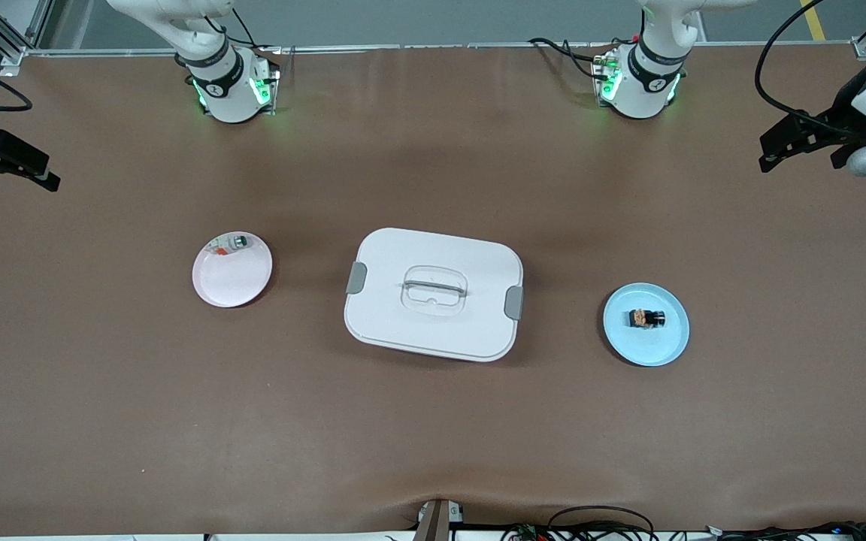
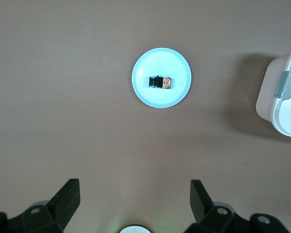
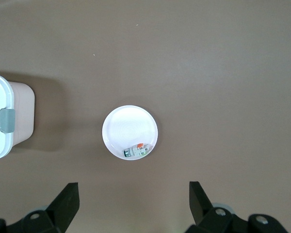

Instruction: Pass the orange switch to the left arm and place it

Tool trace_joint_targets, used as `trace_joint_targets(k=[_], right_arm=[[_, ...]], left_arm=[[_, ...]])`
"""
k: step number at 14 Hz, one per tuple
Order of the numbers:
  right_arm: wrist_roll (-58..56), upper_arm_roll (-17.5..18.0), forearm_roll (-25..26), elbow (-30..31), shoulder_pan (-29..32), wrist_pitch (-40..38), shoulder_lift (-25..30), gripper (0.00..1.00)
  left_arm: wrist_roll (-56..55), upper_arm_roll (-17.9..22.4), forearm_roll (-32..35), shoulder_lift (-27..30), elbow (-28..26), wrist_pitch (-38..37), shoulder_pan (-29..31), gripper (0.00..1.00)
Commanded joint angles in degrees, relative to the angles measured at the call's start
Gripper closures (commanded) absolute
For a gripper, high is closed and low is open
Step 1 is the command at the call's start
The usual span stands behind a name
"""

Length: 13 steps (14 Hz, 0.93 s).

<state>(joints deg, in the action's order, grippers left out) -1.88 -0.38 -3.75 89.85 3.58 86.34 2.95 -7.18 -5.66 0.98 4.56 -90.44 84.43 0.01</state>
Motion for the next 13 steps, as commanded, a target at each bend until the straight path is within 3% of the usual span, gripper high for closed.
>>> trace_joint_targets(k=[1,13], right_arm=[[0.83,0.38,-0.2,2.17,0.29,0.85,2.05,0.0],[-0.14,0.47,-0.2,2.26,0.11,0.5,1.97,0.0]], left_arm=[[-1.17,-0.05,0.86,0.45,-0.26,0.12,-0.19,0.0],[-3.1,0.39,-1.07,0.45,-0.26,0.56,0.08,0.0]])
